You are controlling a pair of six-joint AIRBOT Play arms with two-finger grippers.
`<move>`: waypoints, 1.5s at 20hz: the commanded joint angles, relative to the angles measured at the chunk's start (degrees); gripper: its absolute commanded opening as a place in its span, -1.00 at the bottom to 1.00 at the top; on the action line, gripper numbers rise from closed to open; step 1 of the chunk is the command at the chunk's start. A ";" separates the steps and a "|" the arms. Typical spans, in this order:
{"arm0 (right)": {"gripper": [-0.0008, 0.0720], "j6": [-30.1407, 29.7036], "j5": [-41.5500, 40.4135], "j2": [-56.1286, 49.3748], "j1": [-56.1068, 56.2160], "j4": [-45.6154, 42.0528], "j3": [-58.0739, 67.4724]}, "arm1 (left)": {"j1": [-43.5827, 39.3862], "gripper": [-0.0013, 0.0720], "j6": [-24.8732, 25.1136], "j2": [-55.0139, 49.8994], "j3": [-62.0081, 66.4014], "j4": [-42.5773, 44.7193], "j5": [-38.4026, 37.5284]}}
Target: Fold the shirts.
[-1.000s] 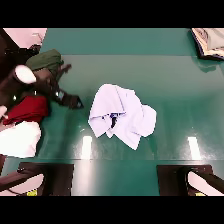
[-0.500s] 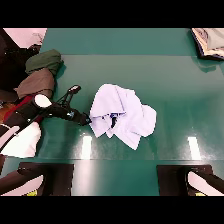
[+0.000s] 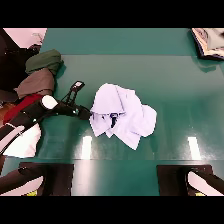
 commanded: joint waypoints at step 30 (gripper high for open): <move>-0.54 14.62 -27.43 4.96 12.07 19.26 -73.64 | -0.07 -0.91 -1.57 -0.17 18.88 7.37 -13.40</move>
